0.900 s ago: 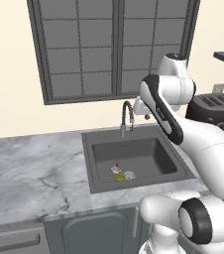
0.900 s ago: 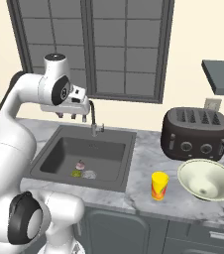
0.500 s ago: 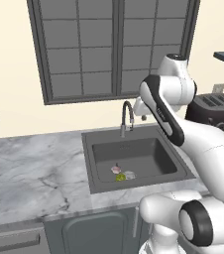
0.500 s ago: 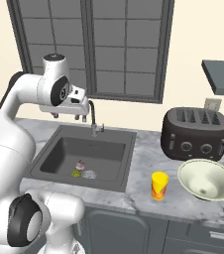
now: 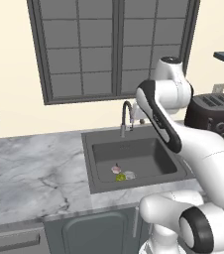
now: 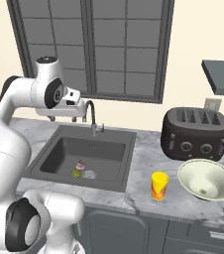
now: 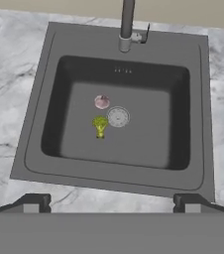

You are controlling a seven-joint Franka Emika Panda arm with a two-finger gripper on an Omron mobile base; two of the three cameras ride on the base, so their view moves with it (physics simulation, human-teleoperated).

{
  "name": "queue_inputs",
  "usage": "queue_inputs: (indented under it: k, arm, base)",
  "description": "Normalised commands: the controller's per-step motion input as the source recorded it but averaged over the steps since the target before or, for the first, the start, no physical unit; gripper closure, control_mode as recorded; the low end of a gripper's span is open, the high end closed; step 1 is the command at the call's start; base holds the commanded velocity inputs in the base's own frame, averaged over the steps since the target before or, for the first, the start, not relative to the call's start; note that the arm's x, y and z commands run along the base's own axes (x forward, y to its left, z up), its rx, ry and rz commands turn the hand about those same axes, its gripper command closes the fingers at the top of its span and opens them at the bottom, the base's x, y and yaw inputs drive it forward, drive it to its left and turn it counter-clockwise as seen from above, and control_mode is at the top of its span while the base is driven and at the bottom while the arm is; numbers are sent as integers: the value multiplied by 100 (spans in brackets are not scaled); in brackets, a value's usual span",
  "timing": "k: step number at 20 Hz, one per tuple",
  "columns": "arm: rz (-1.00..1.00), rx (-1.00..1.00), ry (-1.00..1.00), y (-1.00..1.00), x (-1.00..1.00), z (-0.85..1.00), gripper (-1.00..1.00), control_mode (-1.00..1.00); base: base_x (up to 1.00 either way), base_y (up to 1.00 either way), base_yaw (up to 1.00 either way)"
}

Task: Remove the garlic and broccoli from the sink. Then move the bowl and cup from the counter to the sink for washing.

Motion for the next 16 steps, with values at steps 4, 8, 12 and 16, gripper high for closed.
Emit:
queue_inputs:
  k: [4, 8, 12, 16]
  arm:
    - [0, -4, 0, 10, -4, -11, -100, -100]
    - [0, 0, 0, 12, -10, -12, -100, -100]
    - [0, 0, 0, 11, -11, -12, -100, -100]
    - [0, 0, 0, 13, -10, -11, -100, -100]
  base:
    - [0, 0, 0]
    - [0, 0, 0]
    - [0, 0, 0]
    - [0, 0, 0]
